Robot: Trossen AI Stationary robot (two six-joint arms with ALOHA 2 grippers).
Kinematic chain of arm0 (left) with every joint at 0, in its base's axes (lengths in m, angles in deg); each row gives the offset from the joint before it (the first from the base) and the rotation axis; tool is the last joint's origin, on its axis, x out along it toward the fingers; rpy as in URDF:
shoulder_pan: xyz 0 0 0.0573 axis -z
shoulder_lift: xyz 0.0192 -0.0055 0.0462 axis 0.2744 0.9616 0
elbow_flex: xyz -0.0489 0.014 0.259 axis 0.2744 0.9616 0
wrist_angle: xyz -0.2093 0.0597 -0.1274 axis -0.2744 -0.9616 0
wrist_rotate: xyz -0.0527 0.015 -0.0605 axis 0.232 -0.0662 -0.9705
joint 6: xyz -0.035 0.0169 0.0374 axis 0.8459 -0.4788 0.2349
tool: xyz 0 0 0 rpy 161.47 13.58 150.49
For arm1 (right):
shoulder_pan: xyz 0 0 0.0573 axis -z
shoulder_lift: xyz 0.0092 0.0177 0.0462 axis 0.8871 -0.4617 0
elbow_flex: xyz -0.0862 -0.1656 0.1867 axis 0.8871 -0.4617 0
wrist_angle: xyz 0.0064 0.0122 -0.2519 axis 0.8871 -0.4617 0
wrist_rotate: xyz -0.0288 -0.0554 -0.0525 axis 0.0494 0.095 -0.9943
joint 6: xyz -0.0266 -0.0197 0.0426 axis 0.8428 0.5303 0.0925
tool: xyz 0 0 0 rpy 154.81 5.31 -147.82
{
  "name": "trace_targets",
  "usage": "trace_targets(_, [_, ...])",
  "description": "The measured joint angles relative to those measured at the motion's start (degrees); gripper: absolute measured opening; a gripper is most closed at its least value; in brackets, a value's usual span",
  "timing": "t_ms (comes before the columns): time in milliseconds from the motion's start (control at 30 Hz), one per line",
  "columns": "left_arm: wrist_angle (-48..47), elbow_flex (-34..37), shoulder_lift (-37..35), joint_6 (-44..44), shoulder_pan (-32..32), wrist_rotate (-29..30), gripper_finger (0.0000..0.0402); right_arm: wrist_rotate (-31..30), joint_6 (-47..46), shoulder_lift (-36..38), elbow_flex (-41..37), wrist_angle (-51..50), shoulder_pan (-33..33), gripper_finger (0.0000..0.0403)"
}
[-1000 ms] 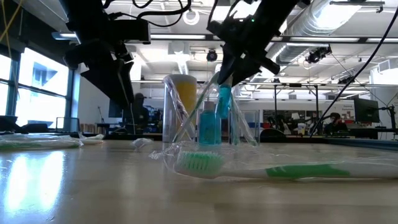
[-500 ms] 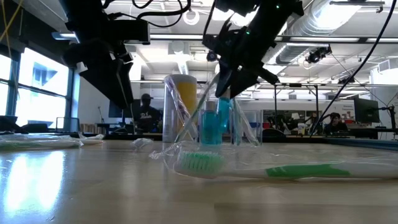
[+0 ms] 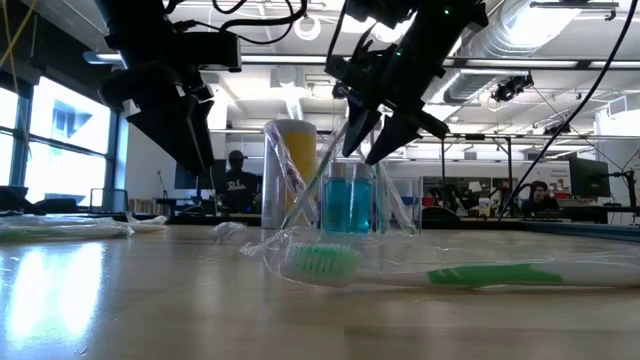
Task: Pick & Place toothbrushing station
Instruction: Put the green toothbrush into the right section of the transparent organizer
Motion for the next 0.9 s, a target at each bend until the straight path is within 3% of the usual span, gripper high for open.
trace_targets(367, [-1.04,0.0,0.0,0.06,0.0,-0.47,0.0264,3.32,1.84,0.69,0.0,0.49,-0.02,0.0152])
trace_targets(667, [-1.98,0.0,0.0,0.88,0.0,-2.48,0.0264,3.62,3.7,6.04,0.0,-1.47,-0.07,0.0105])
trace_targets(900, [-5.33,0.0,0.0,2.53,0.0,-6.13,0.0264,16.11,8.62,11.37,0.02,-3.27,-1.09,0.0083])
